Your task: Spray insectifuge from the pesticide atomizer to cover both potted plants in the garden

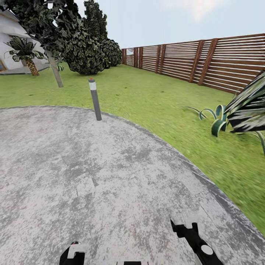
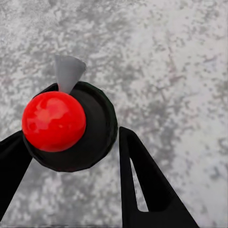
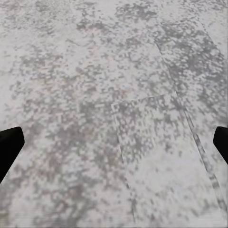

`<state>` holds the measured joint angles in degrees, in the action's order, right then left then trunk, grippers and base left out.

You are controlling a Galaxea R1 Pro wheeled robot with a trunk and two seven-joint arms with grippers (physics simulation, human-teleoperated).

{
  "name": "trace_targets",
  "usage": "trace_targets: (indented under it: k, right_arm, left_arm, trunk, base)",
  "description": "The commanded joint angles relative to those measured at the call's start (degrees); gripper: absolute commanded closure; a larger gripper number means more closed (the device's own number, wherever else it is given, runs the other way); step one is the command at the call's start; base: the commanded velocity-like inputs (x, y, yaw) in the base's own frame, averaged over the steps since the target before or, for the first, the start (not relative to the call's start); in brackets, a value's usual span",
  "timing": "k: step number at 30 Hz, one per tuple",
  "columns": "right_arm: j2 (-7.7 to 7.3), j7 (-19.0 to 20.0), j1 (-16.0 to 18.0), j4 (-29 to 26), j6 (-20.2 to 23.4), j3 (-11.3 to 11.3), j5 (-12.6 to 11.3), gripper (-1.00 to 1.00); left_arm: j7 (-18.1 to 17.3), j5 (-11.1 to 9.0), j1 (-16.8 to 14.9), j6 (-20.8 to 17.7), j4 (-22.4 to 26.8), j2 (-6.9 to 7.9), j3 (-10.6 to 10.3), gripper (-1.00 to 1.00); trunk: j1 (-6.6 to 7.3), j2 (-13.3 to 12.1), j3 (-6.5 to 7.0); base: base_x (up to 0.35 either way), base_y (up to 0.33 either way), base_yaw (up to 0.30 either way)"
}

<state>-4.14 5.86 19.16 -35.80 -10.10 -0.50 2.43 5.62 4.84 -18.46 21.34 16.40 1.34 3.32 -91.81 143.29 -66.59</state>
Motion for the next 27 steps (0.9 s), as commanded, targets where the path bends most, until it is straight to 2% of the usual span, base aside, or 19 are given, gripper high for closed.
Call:
trace_targets:
  k: [1, 6, 8, 9, 11, 15, 27]
  right_arm:
    - [-0.22, 0.14, 0.03, 1.67, -1.28, -0.07, 0.22, -1.00]
    - [-2.49, 0.05, 0.00, 12.57, -9.30, -0.11, 0.01, -1.00]
    - [-3.24, 0.04, 0.00, 17.80, -13.97, -0.11, -0.06, -1.00]
    - [-3.55, 0.03, 0.02, 21.32, -18.28, -0.10, -0.10, -1.00]
    - [-3.14, 0.03, 0.02, 23.74, -21.58, 0.03, -0.05, -1.00]
    - [-2.46, 0.10, 0.01, 25.40, -22.01, 0.05, -0.17, -1.00]
    - [-2.43, 0.04, 0.03, 25.49, -22.07, -0.20, -0.20, -1.00]
  left_arm:
    - [0.12, 0.27, 0.25, 0.50, -0.05, 0.02, 0.33, 1.00]
    - [0.23, -2.25, 1.60, 1.54, -0.07, 1.09, 1.58, 1.00]
    - [0.25, -3.24, 1.92, 1.68, -0.14, 1.74, 2.46, 1.00]
    - [0.21, -3.82, 2.35, 1.79, -0.19, 2.15, 3.30, 1.00]
    - [0.12, -4.23, 3.57, 1.92, -0.12, 2.52, 3.89, 1.00]
    - [0.09, -4.29, 3.83, 1.98, -0.16, 2.52, 3.95, 1.00]
    - [0.09, -4.21, 3.87, 2.30, -0.39, 2.46, 3.91, 1.00]
  trunk:
    - [0.04, 0.00, 0.29]
    - [0.36, -0.46, 1.80]
    - [0.80, -1.26, 2.33]
    - [1.02, -1.66, 2.59]
    - [1.46, -2.46, 3.01]
    - [2.34, -4.07, 3.75]
    - [4.97, -8.88, 5.91]
  base:
    - [0.000, 0.000, 0.000]
    - [0.000, 0.000, 0.000]
    - [0.000, 0.000, 0.000]
    - [0.000, 0.000, 0.000]
    - [0.000, 0.000, 0.000]
    - [0.000, 0.000, 0.000]
    - [0.000, 0.000, 0.000]
